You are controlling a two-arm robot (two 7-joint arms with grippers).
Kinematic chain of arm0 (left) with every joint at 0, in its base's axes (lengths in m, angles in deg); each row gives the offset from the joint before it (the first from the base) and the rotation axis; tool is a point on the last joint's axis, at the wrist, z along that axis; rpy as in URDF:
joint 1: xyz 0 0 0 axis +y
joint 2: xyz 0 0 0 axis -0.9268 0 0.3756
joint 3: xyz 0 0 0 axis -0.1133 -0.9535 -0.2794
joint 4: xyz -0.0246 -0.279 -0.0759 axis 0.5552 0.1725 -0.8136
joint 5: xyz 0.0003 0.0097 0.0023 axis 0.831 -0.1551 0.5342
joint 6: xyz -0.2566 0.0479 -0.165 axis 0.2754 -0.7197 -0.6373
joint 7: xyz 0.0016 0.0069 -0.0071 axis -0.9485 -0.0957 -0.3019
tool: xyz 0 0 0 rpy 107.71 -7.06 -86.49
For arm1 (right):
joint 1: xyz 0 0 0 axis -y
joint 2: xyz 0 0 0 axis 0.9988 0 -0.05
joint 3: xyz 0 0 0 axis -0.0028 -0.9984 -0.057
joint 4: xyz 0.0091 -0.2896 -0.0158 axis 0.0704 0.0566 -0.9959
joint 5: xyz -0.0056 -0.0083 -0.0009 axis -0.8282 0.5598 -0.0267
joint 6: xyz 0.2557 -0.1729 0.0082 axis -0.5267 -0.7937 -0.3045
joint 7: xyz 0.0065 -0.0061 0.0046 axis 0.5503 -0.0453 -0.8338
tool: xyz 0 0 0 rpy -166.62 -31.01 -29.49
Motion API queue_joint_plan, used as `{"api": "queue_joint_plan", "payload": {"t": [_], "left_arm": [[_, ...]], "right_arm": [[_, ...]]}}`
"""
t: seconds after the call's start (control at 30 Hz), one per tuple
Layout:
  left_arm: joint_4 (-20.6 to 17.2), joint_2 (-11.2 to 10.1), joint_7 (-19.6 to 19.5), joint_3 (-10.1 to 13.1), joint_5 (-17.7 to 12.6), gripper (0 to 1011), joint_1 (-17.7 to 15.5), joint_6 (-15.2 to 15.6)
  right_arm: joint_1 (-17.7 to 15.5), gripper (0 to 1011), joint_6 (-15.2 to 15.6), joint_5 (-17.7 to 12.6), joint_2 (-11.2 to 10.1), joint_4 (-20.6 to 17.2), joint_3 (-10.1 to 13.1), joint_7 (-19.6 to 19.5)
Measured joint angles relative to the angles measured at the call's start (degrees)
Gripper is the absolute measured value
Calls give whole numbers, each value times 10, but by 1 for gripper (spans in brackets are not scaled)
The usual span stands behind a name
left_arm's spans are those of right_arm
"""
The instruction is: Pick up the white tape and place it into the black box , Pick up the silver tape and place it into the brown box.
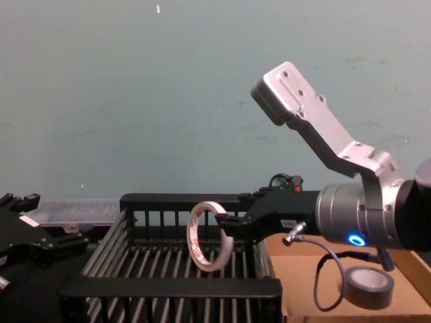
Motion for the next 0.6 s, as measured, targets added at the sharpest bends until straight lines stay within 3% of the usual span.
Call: {"api": "queue_joint_plan", "payload": {"t": [0.2, 0.6], "left_arm": [[0, 0, 0, 0, 0, 1001, 0, 0], [0, 0, 0, 0, 0, 1001, 0, 0]], "right_arm": [[0, 691, 0, 0, 0, 0, 0, 0], [0, 998, 0, -1, 0, -1, 0, 0]]}}
